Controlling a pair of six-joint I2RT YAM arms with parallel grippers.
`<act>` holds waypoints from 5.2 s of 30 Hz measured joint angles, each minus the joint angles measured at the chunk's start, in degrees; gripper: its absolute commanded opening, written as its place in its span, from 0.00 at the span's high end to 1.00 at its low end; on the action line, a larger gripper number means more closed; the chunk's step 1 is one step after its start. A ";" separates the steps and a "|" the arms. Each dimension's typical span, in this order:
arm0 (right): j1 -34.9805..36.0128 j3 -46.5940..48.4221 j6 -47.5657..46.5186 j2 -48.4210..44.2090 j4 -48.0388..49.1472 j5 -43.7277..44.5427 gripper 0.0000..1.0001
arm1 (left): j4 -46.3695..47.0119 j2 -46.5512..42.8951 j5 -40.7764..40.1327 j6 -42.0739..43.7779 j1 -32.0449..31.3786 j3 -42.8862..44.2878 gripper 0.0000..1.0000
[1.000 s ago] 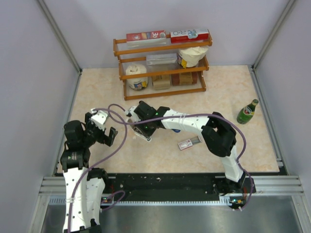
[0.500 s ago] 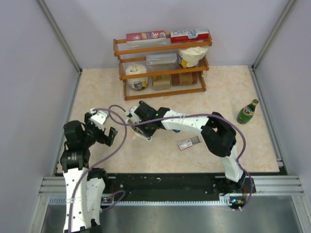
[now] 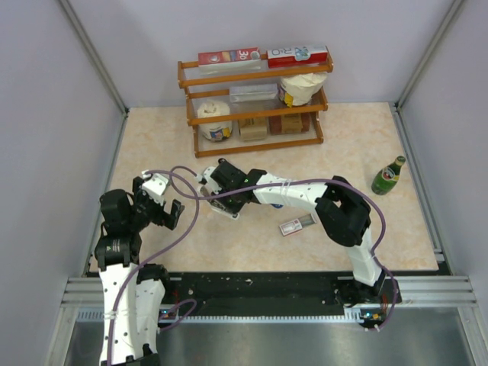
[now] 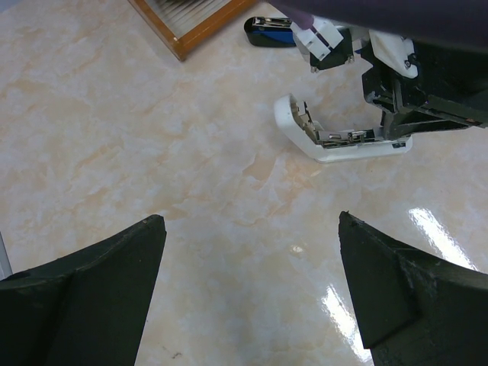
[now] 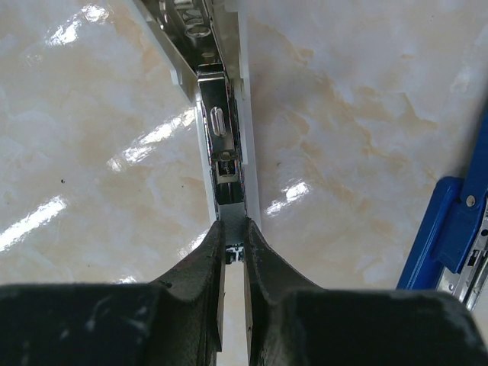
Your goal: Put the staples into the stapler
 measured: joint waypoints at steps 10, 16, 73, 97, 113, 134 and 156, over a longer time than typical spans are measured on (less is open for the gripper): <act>0.02 -0.33 -0.94 0.00 1.09 1.40 0.94 | 0.00 0.00 0.02 0.00 0.02 0.00 0.01; 0.26 -0.35 -1.44 0.00 1.31 1.88 0.94 | 0.00 -0.22 0.04 0.00 0.02 0.00 0.01; 0.81 -0.39 -3.04 0.00 1.68 4.33 0.84 | 0.00 -0.57 1.05 0.00 0.70 0.00 0.01; 0.87 -0.74 -3.41 0.00 1.77 4.59 0.82 | 0.00 -0.70 1.25 0.00 0.76 0.00 0.01; 1.05 -0.76 -3.69 -2.60 1.55 4.79 0.74 | 0.00 -0.70 1.33 0.00 0.87 0.00 0.01; 1.01 -1.66 -6.99 -3.74 4.31 4.17 0.78 | 0.31 -0.72 1.51 0.00 1.11 0.00 0.01; 0.96 -3.13 -9.92 -0.48 8.85 2.60 0.81 | 0.31 -0.72 1.49 0.00 1.27 0.00 0.01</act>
